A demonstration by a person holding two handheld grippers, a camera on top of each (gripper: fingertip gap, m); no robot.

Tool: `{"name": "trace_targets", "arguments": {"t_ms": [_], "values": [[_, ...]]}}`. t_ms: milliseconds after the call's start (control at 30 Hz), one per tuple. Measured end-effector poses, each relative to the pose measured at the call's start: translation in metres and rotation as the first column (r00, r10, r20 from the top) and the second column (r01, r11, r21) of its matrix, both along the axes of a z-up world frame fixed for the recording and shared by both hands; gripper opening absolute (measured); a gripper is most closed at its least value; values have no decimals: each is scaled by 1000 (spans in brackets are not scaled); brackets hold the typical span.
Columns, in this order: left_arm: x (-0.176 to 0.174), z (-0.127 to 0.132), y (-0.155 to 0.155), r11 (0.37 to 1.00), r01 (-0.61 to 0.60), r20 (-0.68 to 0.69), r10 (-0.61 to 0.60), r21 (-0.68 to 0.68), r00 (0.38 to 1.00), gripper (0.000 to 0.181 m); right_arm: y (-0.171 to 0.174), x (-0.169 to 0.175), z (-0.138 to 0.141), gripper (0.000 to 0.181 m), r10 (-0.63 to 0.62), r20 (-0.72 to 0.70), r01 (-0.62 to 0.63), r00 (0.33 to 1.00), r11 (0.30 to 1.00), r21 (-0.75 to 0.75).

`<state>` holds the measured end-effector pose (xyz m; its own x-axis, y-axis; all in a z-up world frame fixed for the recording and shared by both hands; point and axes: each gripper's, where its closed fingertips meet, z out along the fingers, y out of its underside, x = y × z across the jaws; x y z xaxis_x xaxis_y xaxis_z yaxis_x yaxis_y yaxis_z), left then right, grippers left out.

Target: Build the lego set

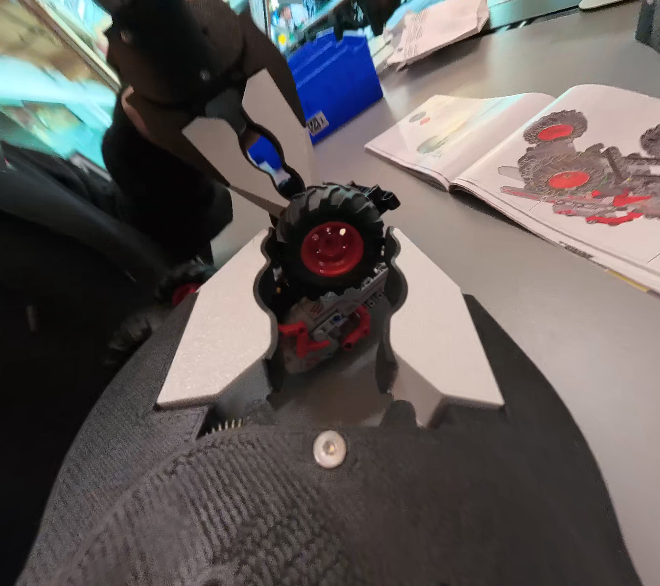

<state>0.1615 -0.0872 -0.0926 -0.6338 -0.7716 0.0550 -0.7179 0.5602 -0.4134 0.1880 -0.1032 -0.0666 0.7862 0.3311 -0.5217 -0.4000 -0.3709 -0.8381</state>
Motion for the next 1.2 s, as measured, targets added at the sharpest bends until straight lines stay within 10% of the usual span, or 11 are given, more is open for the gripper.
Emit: {"name": "trace_targets", "arguments": {"t_ms": [467, 1033, 1100, 1200], "values": [[0, 0, 0, 1000, 8, 9, -8, -3, 1000, 2, -1, 3, -12, 60, 312, 743, -304, 592, 940, -153], [1, -1, 3, 998, -8, 17, 9, -61, 1000, 2, 8, 10, -12, 61, 291, 956, -170, 36, 944, -281], [1, -1, 4, 998, -9, 22, 11, -62, 1000, 2, 8, 10, -12, 61, 296, 955, -154, 26, 945, -289], [0, -1, 4, 997, -1, 30, 3, -75, 1000, 2, 8, 5, -12, 61, 304, 934, -180, 185, 945, -272]]}}
